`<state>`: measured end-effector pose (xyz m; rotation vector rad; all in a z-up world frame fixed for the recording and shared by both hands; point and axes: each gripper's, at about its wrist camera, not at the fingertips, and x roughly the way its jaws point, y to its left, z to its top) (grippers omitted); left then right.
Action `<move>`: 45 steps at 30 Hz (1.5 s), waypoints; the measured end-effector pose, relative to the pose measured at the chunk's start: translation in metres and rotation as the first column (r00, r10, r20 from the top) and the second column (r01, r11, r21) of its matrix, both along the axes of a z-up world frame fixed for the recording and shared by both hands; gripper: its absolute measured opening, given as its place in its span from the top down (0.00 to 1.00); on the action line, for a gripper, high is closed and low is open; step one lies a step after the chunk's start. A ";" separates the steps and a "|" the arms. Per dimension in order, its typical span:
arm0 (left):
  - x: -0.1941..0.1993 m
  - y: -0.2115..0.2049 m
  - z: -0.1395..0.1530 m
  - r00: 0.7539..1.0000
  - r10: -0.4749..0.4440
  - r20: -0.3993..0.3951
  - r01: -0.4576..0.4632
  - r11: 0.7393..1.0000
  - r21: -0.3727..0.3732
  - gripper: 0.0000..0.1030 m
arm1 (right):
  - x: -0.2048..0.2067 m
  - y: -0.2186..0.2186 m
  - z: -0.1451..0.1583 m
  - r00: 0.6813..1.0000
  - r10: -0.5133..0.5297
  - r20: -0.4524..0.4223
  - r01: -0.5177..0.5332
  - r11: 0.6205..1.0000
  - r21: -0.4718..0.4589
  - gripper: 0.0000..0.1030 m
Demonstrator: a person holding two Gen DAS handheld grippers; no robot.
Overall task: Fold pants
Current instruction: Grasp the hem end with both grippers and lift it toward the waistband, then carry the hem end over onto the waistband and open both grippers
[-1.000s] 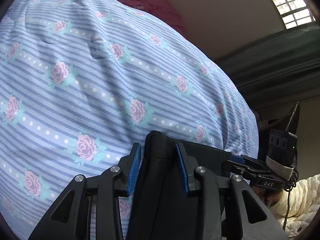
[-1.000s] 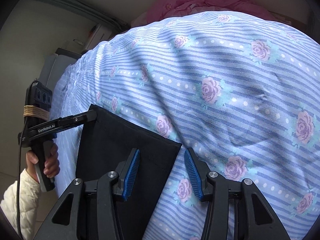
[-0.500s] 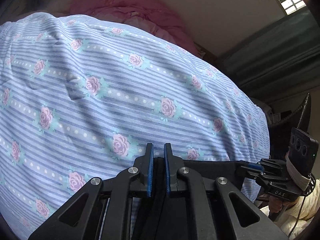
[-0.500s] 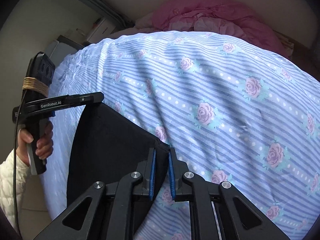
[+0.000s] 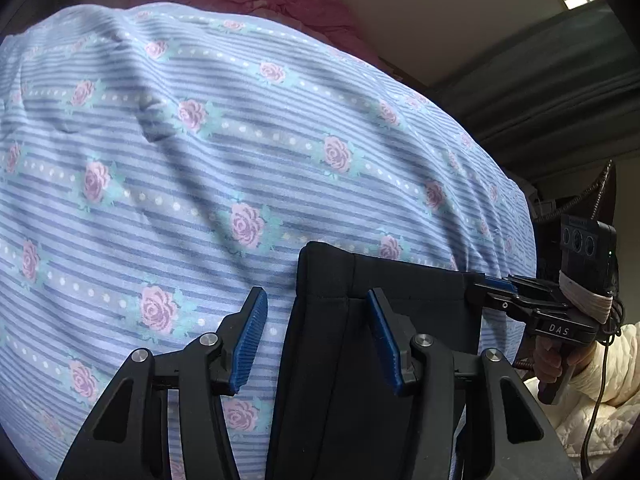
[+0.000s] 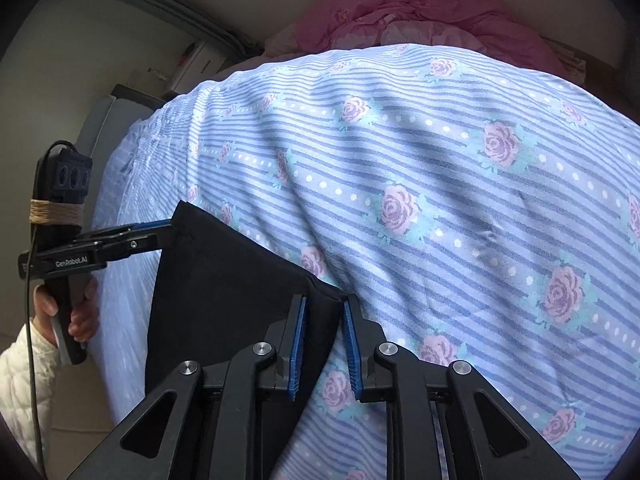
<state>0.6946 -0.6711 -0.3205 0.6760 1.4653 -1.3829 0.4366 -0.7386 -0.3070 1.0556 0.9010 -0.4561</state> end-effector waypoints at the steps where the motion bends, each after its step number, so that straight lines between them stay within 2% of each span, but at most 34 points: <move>1: 0.003 0.001 -0.005 1.000 0.016 -0.019 -0.016 1.000 -0.004 0.52 | -0.003 -0.002 -0.004 1.000 -0.006 0.007 0.006 1.000 0.022 0.76; 4: 0.007 0.001 -0.012 0.998 0.034 -0.047 -0.035 0.999 -0.023 0.52 | -0.009 -0.006 -0.013 0.999 -0.009 0.045 0.006 0.998 0.068 0.71; 6: 0.015 0.004 -0.012 0.997 0.045 -0.064 -0.047 0.999 -0.025 0.52 | -0.008 -0.007 -0.019 0.999 0.000 0.054 -0.004 0.997 0.072 0.71; 8: 0.019 0.007 -0.012 0.995 0.055 -0.088 -0.058 0.998 -0.021 0.59 | -0.004 -0.007 -0.023 0.998 0.020 0.060 -0.023 0.998 0.061 0.71; 10: 0.019 0.012 -0.012 0.991 0.060 -0.120 -0.062 0.998 -0.015 0.75 | -0.003 -0.008 -0.023 0.998 0.041 0.055 -0.043 0.998 0.048 0.75; 13: 0.011 0.017 0.004 0.995 0.065 -0.074 -0.068 0.997 -0.040 0.79 | -0.003 -0.008 -0.012 0.998 0.063 0.024 -0.063 0.998 0.012 0.85; 15: 0.010 0.025 0.021 0.995 0.068 -0.069 -0.073 0.994 -0.080 0.83 | -0.002 -0.004 0.005 0.997 0.069 0.026 -0.068 0.998 -0.016 0.86; 18: 0.008 0.044 0.057 0.997 0.068 -0.043 -0.074 0.986 -0.149 0.84 | -0.003 0.010 0.047 0.991 0.129 0.027 -0.125 0.985 -0.118 0.87; 21: 0.006 0.070 0.099 0.998 0.068 -0.004 -0.067 0.974 -0.216 0.84 | 0.000 0.036 0.098 0.977 0.212 0.027 -0.199 0.948 -0.247 0.87; 24: 0.002 0.105 0.139 0.996 0.085 0.035 -0.073 0.963 -0.261 0.84 | 0.003 0.068 0.146 0.952 0.304 0.028 -0.275 0.894 -0.354 0.87; 30: -0.025 0.182 0.214 0.984 0.124 0.128 -0.078 0.945 -0.316 0.84 | 0.001 0.146 0.216 0.866 0.495 0.078 -0.423 0.806 -0.415 0.87; 35: -0.048 0.266 0.258 0.964 0.174 0.203 -0.096 0.935 -0.343 0.84 | -0.006 0.226 0.254 0.762 0.639 0.109 -0.544 0.721 -0.429 0.87; 38: -0.058 0.322 0.265 0.946 0.229 0.231 -0.142 0.930 -0.339 0.84 | -0.007 0.277 0.262 0.690 0.716 0.104 -0.615 0.656 -0.436 0.87; 40: -0.059 0.360 0.259 0.933 0.271 0.238 -0.186 0.927 -0.326 0.84 | -0.006 0.311 0.262 0.643 0.759 0.100 -0.661 0.616 -0.428 0.87; 45: -0.053 0.441 0.224 0.895 0.379 0.234 -0.317 0.912 -0.261 0.84 | 0.001 0.387 0.239 0.534 0.842 0.071 -0.764 0.517 -0.385 0.87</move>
